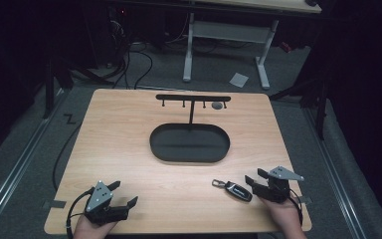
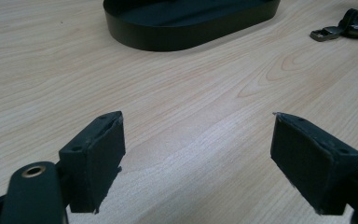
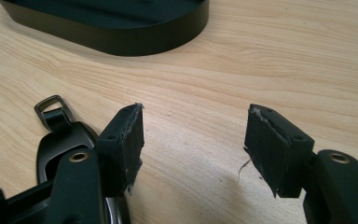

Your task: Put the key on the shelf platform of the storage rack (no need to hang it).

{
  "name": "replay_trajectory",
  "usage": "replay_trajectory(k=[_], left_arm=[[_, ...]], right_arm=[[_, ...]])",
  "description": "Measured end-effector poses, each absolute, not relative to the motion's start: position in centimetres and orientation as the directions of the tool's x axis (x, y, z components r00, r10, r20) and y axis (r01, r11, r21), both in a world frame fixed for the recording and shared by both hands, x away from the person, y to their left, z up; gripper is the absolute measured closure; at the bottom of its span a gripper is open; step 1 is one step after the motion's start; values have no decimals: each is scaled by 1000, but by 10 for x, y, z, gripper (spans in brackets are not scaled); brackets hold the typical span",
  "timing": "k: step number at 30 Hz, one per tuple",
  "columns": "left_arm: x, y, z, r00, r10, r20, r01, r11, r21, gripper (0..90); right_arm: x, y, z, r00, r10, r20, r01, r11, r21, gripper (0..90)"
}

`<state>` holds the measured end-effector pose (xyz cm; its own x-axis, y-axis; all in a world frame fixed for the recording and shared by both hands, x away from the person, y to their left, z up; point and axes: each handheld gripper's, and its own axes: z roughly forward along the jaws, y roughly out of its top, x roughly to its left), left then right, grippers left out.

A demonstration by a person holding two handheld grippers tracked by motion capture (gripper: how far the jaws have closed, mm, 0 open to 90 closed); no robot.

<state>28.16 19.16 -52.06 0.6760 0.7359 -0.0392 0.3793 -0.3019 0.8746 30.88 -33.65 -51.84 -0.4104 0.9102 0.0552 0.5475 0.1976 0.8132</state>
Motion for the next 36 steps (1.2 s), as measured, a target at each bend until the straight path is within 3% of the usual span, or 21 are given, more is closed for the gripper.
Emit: replay_trajectory(k=[25, 36], left_arm=[[283, 190, -522, 684, 728, -44, 383, -307, 871, 184], [283, 190, -522, 692, 721, -43, 379, -312, 871, 184]], right_arm=[[308, -338, -519, -382, 924, 32, 537, 194, 821, 368], [305, -325, -510, -409, 912, 19, 528, 220, 820, 303]])
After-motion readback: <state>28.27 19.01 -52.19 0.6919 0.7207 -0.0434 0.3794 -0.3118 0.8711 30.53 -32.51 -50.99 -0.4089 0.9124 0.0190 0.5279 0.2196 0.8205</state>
